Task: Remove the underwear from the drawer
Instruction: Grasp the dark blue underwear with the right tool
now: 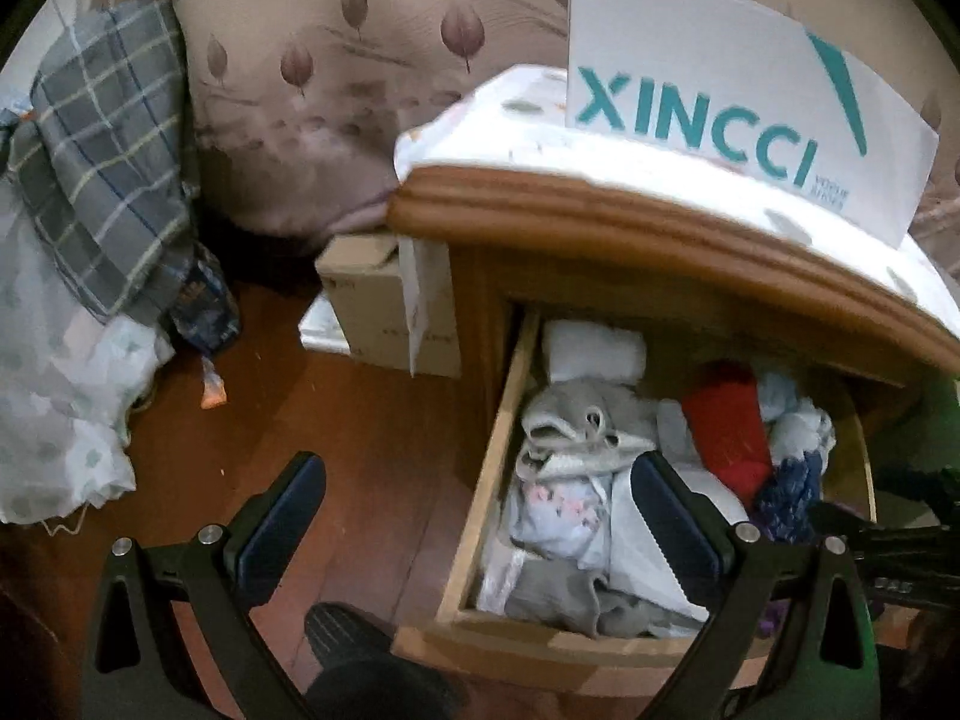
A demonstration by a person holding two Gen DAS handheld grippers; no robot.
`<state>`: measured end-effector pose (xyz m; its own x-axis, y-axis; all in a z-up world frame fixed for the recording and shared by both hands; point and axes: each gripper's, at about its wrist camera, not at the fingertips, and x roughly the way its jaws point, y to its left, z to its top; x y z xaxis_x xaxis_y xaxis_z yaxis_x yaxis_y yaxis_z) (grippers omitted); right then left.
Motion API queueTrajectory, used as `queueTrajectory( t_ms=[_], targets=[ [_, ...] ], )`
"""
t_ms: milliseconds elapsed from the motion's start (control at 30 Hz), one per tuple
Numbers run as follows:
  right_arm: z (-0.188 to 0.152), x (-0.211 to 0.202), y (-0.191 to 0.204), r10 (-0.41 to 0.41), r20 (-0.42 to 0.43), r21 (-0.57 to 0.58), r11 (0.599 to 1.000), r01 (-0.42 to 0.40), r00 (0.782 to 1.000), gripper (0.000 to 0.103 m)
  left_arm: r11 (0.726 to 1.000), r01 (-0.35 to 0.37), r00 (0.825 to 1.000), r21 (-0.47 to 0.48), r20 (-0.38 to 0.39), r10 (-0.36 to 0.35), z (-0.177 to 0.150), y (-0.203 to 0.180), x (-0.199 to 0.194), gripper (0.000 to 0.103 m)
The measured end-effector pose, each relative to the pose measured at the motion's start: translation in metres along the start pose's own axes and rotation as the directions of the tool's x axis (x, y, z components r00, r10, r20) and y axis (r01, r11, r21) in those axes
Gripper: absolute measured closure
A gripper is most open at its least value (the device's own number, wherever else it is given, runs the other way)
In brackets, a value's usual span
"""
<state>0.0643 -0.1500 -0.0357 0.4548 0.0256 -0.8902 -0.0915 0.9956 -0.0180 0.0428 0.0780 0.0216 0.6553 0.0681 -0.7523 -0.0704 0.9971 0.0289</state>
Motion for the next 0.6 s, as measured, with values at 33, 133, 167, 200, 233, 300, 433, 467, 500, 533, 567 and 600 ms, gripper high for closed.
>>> queueTrajectory(
  t_ms=[33,133,167,200,233,300,433,467,500,533,567,600],
  targets=[
    [0.002,0.004,0.001,0.001,-0.015,-0.004,1.0,-0.001,1.0,0.011,1.0,0.007,1.0,-0.005,0.005,-0.007,0.001,0.001,-0.002,0.001],
    [0.007,0.018,0.004,-0.013,-0.06,-0.026,1.0,0.011,0.998,0.011,0.999,0.024,1.0,-0.021,-0.011,-0.024,0.002,0.005,-0.001,0.001],
    [0.008,0.021,0.006,-0.021,-0.066,-0.036,0.999,0.018,0.998,0.011,0.999,0.03,0.999,-0.025,-0.019,-0.03,0.003,0.007,0.0,0.001],
    [0.009,0.026,0.01,-0.036,-0.081,-0.058,0.998,0.031,0.996,0.011,0.999,0.032,0.999,-0.03,-0.028,-0.032,0.004,0.008,0.001,0.001],
    [0.011,0.031,0.013,-0.042,-0.095,-0.077,0.996,0.035,0.995,0.011,0.999,0.031,0.999,-0.039,-0.042,-0.032,0.004,0.01,0.004,0.001],
    [0.013,0.04,0.02,-0.05,-0.126,-0.106,0.994,0.037,0.991,0.011,0.997,0.039,0.997,-0.066,-0.069,-0.044,0.004,0.015,0.008,0.001],
    [0.017,0.056,0.027,-0.071,-0.162,-0.137,0.989,0.049,0.984,0.012,0.993,0.041,0.994,-0.107,-0.094,-0.051,0.002,0.022,0.013,0.002],
    [0.016,0.059,0.031,-0.088,-0.164,-0.157,0.986,0.062,0.983,0.012,0.992,0.043,0.994,-0.115,-0.098,-0.054,0.002,0.023,0.014,0.002],
    [0.014,0.063,0.034,-0.087,-0.178,-0.175,0.983,0.056,0.98,0.012,0.991,0.047,0.993,-0.122,-0.103,-0.06,0.002,0.024,0.015,0.002],
    [0.013,0.066,0.036,-0.087,-0.192,-0.182,0.982,0.052,0.978,0.012,0.99,0.052,0.992,-0.133,-0.111,-0.067,0.002,0.026,0.017,0.002],
    [0.011,0.069,0.036,-0.092,-0.209,-0.186,0.981,0.053,0.974,0.012,0.989,0.054,0.991,-0.139,-0.118,-0.071,0.001,0.026,0.018,0.002],
    [0.011,0.072,0.036,-0.087,-0.22,-0.182,0.982,0.047,0.972,0.013,0.988,0.056,0.989,-0.146,-0.124,-0.075,0.001,0.027,0.019,0.002]
  ],
)
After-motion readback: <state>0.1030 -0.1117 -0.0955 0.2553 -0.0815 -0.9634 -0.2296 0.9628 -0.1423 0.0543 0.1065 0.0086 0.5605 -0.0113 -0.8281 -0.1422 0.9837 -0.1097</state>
